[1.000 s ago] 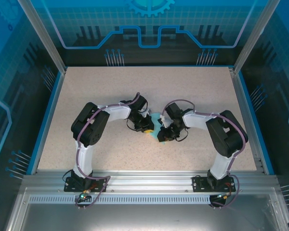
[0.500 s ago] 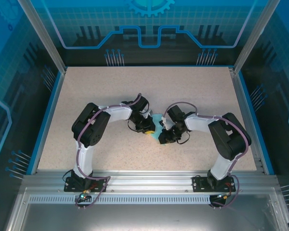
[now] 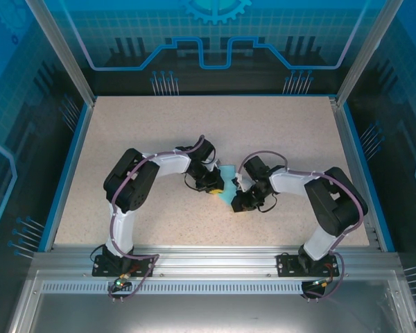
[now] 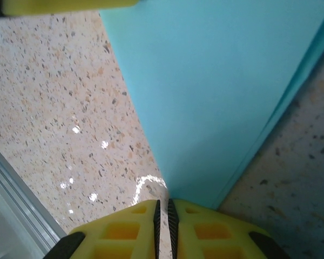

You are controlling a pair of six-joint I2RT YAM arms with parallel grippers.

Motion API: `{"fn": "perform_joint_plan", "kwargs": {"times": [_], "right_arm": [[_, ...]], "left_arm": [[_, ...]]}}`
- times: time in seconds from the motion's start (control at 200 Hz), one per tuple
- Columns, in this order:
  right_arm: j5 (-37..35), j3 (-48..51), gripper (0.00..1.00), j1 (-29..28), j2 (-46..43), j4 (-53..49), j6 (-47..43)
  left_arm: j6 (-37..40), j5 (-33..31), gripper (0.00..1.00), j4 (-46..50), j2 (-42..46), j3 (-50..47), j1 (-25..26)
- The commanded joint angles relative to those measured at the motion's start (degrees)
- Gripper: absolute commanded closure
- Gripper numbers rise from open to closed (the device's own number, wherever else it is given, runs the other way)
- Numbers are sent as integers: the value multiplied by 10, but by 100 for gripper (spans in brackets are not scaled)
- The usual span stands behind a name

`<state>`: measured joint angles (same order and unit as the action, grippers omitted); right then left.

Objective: Fold a paper plane with a square sheet of paper (fold left side to right side)
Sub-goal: Third fold the triangle at the center of the table.

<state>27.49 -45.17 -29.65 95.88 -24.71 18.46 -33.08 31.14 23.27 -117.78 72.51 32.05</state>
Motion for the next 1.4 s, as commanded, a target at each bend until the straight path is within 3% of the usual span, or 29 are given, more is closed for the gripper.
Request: {"fn": "perform_joint_plan", "kwargs": {"times": [0.0, 0.285, 0.5, 0.905, 1.116, 1.396], "right_arm": [[-8, 25, 85, -10, -16, -103, 6], [23, -27, 85, 1, -107, -85, 22], [-11, -69, 89, -7, -27, -70, 36], [-87, -55, 91, -14, 52, -85, 58], [-115, -31, 92, -14, 66, -92, 57], [-118, -27, 93, -15, 67, -87, 60]], "left_arm": [[1, -62, 87, 45, -22, -29, 0], [2, -59, 87, 46, -13, -26, 1], [1, -58, 87, 46, -12, -23, 2], [2, -55, 84, 45, 16, -22, 2], [-9, -44, 79, 39, 82, -35, 3], [-34, -8, 82, 15, 119, -62, 50]]}}
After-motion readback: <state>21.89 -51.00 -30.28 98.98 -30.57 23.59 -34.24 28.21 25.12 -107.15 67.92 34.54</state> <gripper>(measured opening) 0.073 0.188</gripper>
